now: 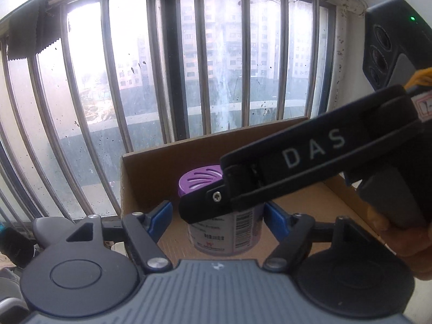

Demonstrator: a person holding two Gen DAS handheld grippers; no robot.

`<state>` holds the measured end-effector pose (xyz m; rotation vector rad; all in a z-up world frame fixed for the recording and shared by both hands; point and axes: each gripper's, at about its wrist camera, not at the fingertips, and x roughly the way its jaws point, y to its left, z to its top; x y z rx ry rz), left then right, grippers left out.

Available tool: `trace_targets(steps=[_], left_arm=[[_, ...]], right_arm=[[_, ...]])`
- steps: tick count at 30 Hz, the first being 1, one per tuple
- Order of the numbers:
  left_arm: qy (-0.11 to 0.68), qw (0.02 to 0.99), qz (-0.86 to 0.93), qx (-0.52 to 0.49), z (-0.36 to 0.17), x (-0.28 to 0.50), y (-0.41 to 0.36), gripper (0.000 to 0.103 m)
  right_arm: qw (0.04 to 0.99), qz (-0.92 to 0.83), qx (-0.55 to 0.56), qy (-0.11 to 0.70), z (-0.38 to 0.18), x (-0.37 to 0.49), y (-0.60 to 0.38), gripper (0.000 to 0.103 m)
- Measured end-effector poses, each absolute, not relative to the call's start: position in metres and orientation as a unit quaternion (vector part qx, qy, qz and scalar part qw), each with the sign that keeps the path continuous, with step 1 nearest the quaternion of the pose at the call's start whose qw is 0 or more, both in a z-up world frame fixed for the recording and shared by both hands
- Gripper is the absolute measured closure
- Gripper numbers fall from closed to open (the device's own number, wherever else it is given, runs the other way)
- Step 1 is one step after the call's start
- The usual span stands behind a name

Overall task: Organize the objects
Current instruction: 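Carry the purple-lidded can over the cardboard box with the right gripper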

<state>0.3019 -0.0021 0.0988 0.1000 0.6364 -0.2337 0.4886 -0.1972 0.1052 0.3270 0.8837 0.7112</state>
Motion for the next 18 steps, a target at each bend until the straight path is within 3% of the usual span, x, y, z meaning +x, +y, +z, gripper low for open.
trace_targets(steps=[10,18], left_arm=[[0.330,0.938,-0.098,0.050,0.079,0.316,0.018,0.015],[0.328,0.937,-0.104,0.049,0.078,0.308,0.027,0.012]], right_arm=[[0.805,0.291,0.150,0.495,0.042,0.571,-0.178,0.028],[0.788,0.273,0.124,0.537,0.002,0.596,-0.146,0.027]])
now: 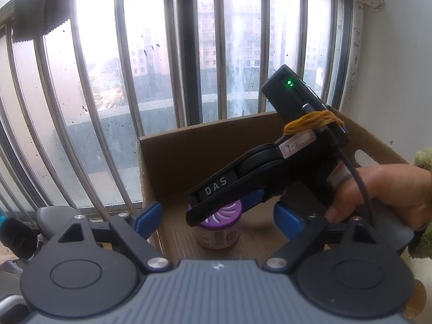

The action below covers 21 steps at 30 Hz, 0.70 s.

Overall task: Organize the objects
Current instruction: 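Carry the purple-lidded can over the cardboard box with the right gripper, then lower the can into the box and open the right gripper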

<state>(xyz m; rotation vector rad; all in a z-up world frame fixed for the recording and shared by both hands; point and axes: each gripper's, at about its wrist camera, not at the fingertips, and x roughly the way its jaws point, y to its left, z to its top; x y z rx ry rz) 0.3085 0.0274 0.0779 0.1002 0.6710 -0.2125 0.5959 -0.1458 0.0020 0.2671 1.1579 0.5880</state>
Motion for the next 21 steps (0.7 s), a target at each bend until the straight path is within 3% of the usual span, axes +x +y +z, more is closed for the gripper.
trace_targets(steps=[5,11,16,21], left_arm=[[0.321,0.941,-0.099,0.045,0.083,0.302,0.031,0.012],[0.299,0.947,-0.106,0.042,0.098,0.278,0.029,0.012],[0.272,0.955,-0.116,0.036,0.116,0.243,0.027,0.010],[0.247,0.960,-0.132,0.029,0.131,0.191,0.020,0.009]], right_arm=[[0.790,0.280,0.119,0.532,0.004,0.598,-0.136,0.015],[0.800,0.282,0.136,0.512,0.028,0.579,-0.149,0.013],[0.818,0.299,0.158,0.465,0.072,0.531,-0.180,0.011],[0.832,0.321,0.192,0.409,0.110,0.464,-0.231,0.001]])
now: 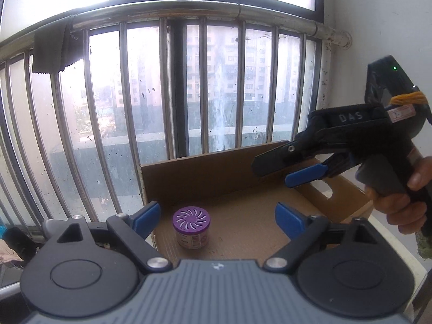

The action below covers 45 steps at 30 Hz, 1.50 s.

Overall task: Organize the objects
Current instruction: 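Lower the can into the box and open the right gripper, then move the right gripper to the gold-lidded glass jar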

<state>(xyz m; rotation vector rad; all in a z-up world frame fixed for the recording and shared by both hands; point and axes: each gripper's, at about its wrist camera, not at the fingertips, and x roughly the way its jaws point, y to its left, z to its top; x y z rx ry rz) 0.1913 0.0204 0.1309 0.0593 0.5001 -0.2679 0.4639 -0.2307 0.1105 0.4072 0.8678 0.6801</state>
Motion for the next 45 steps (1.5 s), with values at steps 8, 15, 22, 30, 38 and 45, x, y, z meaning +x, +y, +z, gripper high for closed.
trace_targets(steps=[8,15,22,30,38,45], left_arm=[[0.233,0.954,-0.186,0.030,0.104,0.122,-0.012,0.007],[0.236,0.941,-0.235,0.054,0.057,0.087,-0.055,0.007],[0.245,0.928,-0.269,0.080,0.032,0.083,-0.098,0.008],[0.258,0.922,-0.271,0.103,0.015,0.098,-0.119,0.020],[0.289,0.911,-0.275,0.106,-0.003,0.107,-0.127,0.023],[0.289,0.911,-0.276,0.105,-0.010,0.111,-0.132,0.023]], right_arm=[[0.864,0.298,0.225,0.337,0.112,0.333,-0.333,0.001],[0.875,0.244,0.223,0.353,0.041,0.280,-0.351,0.001],[0.884,0.230,0.195,0.356,0.007,0.263,-0.347,0.007],[0.895,0.236,0.128,0.356,0.002,0.265,-0.331,0.024],[0.887,0.240,0.108,0.378,-0.010,0.275,-0.326,0.032],[0.889,0.235,0.098,0.380,-0.015,0.277,-0.323,0.036]])
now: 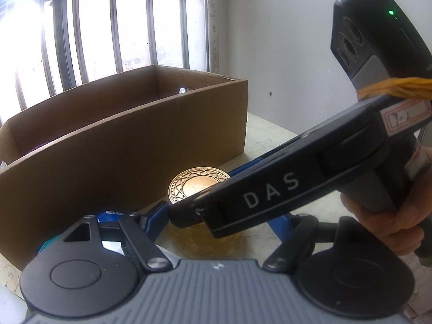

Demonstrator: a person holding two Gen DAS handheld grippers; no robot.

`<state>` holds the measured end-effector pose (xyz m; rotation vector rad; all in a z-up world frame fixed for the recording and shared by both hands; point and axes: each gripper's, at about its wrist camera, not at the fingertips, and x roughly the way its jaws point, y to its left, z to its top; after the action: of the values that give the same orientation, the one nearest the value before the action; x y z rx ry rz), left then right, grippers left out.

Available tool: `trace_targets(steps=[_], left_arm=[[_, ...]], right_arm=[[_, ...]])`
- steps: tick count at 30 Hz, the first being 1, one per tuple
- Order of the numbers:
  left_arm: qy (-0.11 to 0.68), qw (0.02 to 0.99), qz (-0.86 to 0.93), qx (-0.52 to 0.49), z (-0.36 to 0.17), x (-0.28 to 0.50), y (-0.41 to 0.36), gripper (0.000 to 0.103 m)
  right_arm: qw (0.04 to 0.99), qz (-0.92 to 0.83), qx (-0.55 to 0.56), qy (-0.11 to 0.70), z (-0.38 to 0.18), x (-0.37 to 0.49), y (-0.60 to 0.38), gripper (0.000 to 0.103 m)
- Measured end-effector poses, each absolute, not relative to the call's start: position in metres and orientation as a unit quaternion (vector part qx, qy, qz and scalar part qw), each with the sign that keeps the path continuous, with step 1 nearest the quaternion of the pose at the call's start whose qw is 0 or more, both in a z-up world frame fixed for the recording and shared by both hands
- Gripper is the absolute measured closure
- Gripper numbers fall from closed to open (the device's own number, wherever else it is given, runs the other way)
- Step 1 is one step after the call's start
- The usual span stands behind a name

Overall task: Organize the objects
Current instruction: 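Move the right gripper to the gold-lidded glass jar, then close the right gripper around the gold-lidded jar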

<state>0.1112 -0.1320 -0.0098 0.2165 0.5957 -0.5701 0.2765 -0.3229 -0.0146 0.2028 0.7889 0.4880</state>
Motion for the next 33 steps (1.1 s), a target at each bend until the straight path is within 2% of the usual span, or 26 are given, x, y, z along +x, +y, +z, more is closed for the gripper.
trace_targets(steps=[33], left_arm=[[0.286,0.896,-0.325,0.097,-0.007,0.085,-0.144,0.023]], right_arm=[[0.891,0.220,0.093,0.386,-0.006,0.236,-0.340,0.039]])
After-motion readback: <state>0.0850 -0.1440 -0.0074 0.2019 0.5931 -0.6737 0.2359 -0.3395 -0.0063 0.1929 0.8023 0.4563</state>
